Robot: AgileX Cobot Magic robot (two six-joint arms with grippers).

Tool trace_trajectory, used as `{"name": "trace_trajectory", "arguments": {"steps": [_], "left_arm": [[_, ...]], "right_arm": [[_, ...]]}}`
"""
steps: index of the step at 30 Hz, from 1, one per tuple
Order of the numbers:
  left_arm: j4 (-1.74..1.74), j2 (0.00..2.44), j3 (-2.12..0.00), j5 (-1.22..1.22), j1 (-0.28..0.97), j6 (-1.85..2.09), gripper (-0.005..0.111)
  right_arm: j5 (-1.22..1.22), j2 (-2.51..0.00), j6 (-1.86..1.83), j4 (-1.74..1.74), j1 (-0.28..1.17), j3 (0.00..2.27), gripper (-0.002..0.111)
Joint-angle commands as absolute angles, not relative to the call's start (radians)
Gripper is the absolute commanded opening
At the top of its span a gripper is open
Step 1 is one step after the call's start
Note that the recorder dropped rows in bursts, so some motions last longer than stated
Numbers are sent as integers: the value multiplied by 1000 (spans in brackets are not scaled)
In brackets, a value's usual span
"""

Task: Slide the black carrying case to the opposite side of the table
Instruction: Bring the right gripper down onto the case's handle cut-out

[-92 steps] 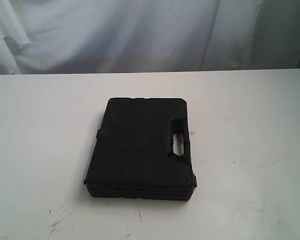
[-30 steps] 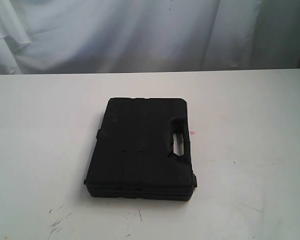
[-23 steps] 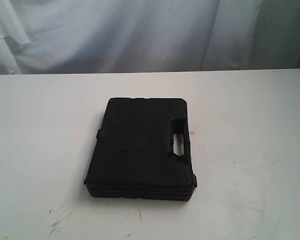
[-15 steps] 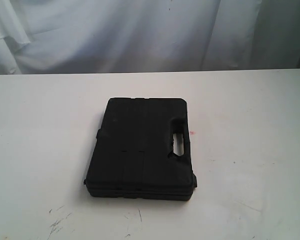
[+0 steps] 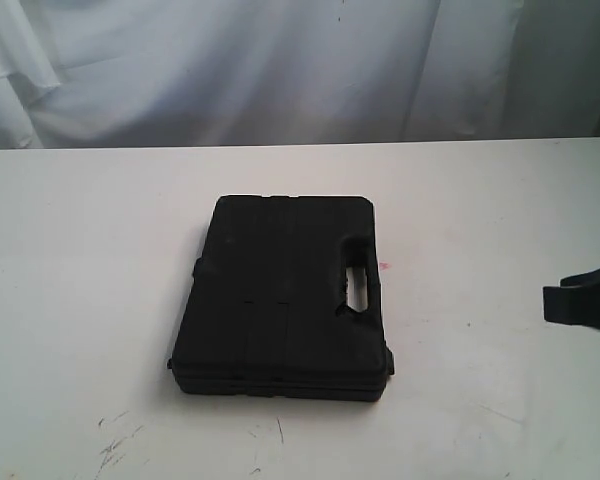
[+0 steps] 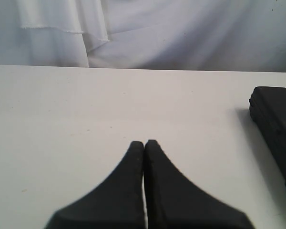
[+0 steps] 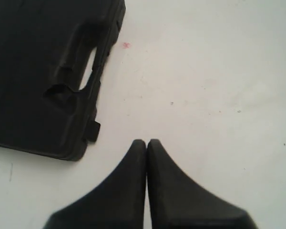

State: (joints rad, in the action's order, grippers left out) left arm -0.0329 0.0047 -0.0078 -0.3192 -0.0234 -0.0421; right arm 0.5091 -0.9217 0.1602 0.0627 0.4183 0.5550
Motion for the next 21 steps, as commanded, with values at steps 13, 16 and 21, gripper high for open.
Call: {"name": "trace_trajectory", "arguments": {"steps": [13, 16, 21], "left_arm": [[-28, 0, 0, -314, -19, -44, 0], [-28, 0, 0, -314, -19, -44, 0], [-28, 0, 0, -314, -19, -44, 0]], "right_arm": [[691, -1215, 74, 128, 420, 944, 0], [733, -1316, 105, 132, 420, 1021, 0], [802, -1468, 105, 175, 420, 1125, 0]]}}
